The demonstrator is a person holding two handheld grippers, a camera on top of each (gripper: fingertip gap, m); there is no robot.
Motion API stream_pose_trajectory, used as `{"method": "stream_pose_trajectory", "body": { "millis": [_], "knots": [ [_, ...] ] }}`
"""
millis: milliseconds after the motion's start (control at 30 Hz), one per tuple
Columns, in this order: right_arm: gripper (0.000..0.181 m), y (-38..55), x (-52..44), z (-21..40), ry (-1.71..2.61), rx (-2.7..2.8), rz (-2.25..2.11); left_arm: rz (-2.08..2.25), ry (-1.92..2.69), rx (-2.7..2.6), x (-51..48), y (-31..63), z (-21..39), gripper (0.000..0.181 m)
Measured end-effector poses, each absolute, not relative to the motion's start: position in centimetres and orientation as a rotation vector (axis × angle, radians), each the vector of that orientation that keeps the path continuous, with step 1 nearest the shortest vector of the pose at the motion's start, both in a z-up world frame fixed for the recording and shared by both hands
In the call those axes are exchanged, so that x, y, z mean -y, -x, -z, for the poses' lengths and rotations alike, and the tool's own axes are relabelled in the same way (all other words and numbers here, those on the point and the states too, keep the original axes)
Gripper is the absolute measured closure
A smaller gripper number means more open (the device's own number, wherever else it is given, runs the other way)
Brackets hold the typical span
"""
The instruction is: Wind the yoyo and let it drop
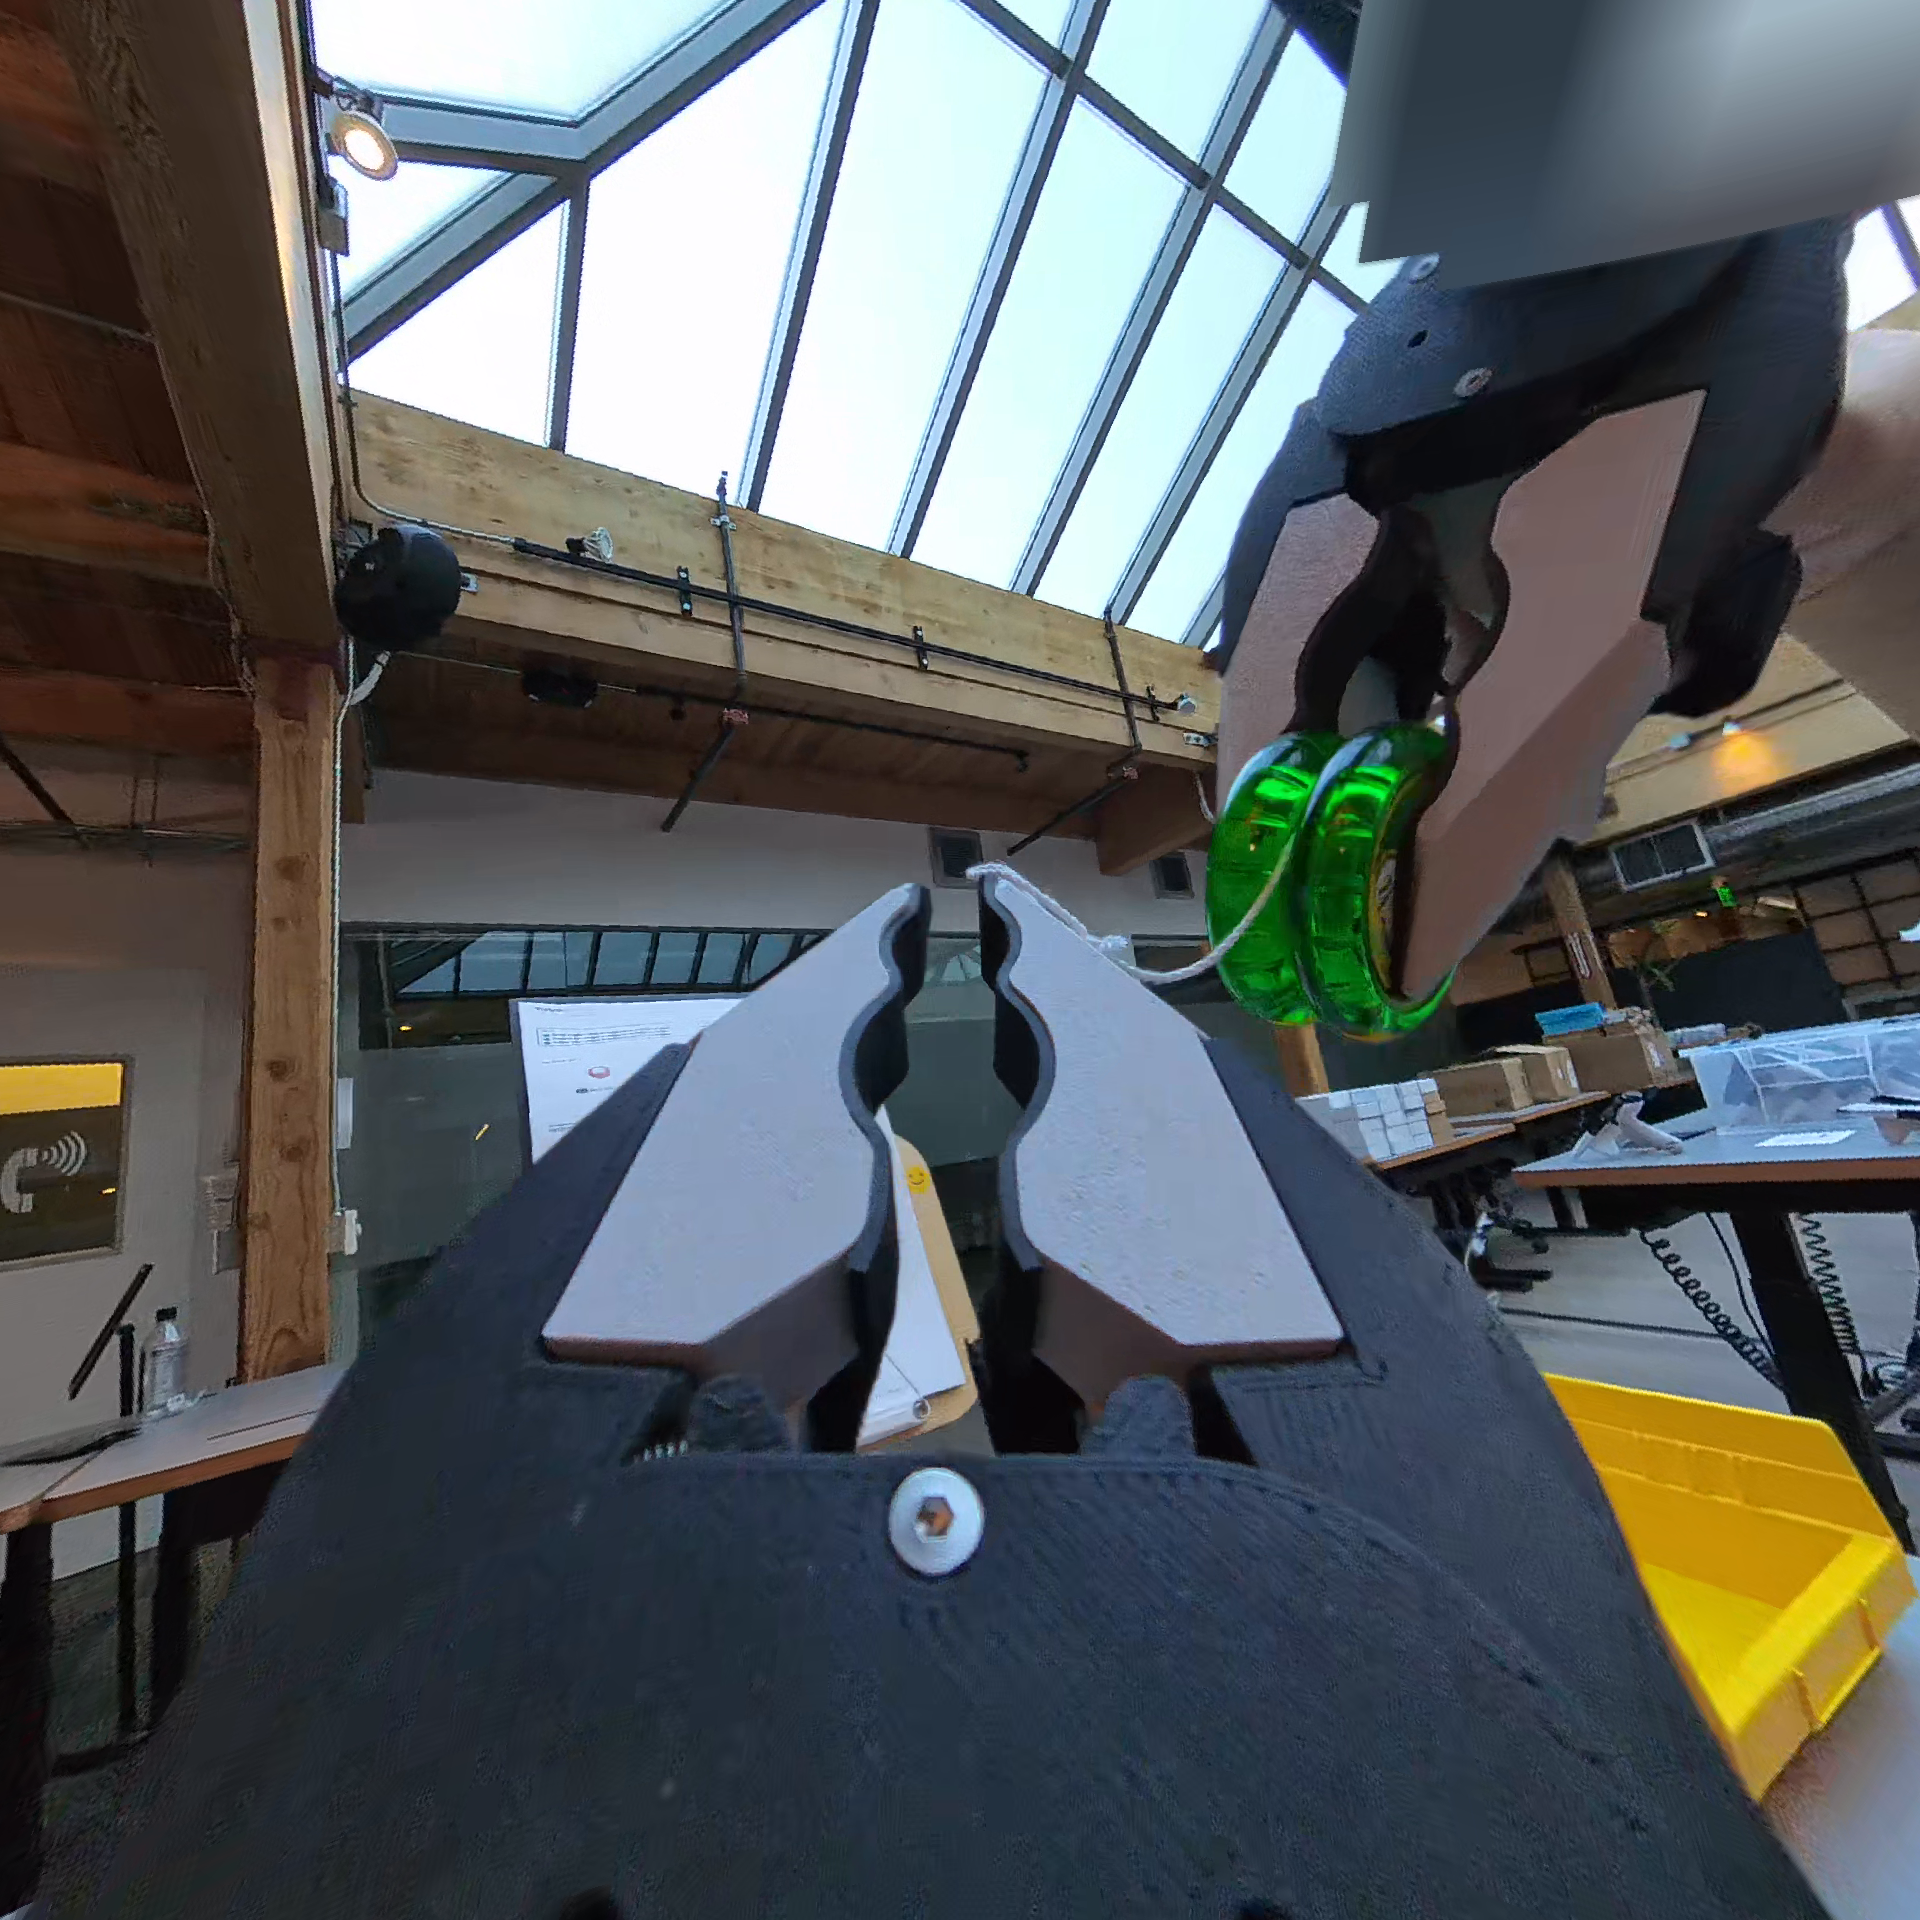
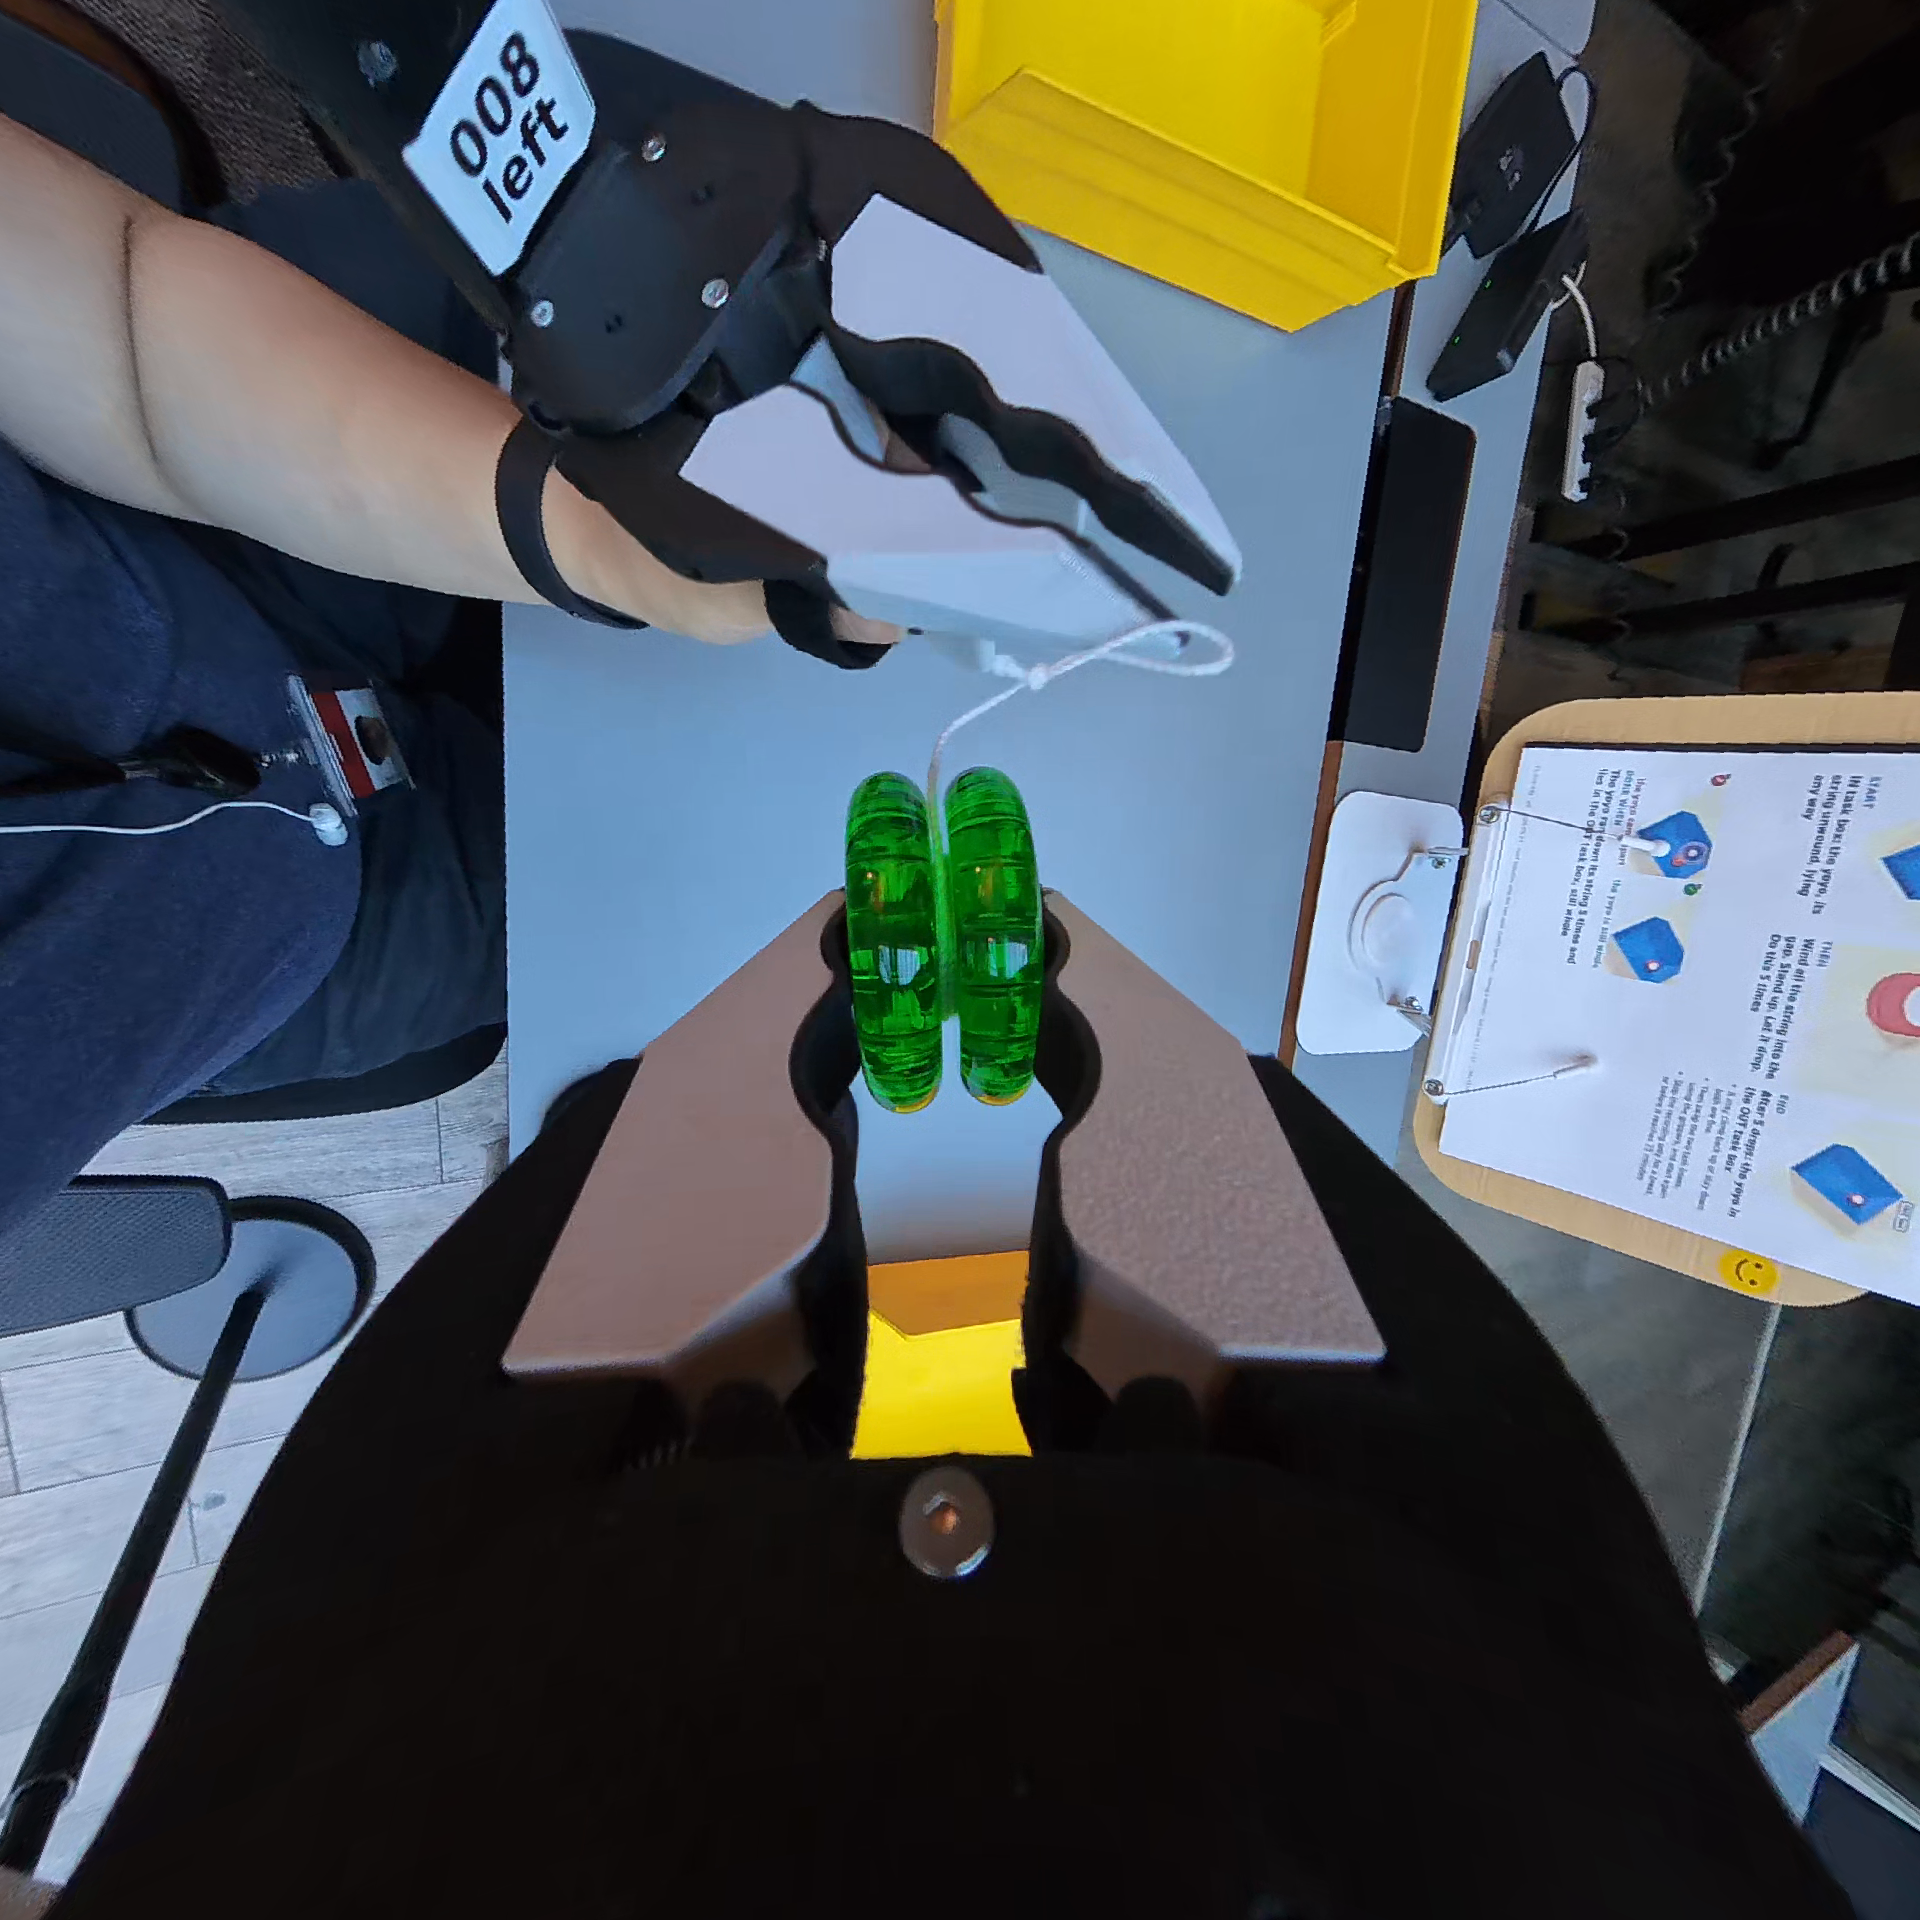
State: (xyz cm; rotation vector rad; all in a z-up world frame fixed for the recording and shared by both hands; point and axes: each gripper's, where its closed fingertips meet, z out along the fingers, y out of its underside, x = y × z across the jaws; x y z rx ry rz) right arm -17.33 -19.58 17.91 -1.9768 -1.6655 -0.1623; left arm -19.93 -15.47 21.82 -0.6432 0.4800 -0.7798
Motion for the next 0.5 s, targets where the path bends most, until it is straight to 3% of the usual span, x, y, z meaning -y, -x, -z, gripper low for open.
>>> {"method": "stream_pose_trajectory", "body": {
  "millis": [500],
  "knots": [
    [0.154,16.9,20.3,-21.3,2.014,1.652,-0.021,0.764,0.558,-0.621,18.2,18.0,-20.3,0.165]
  ]
}}
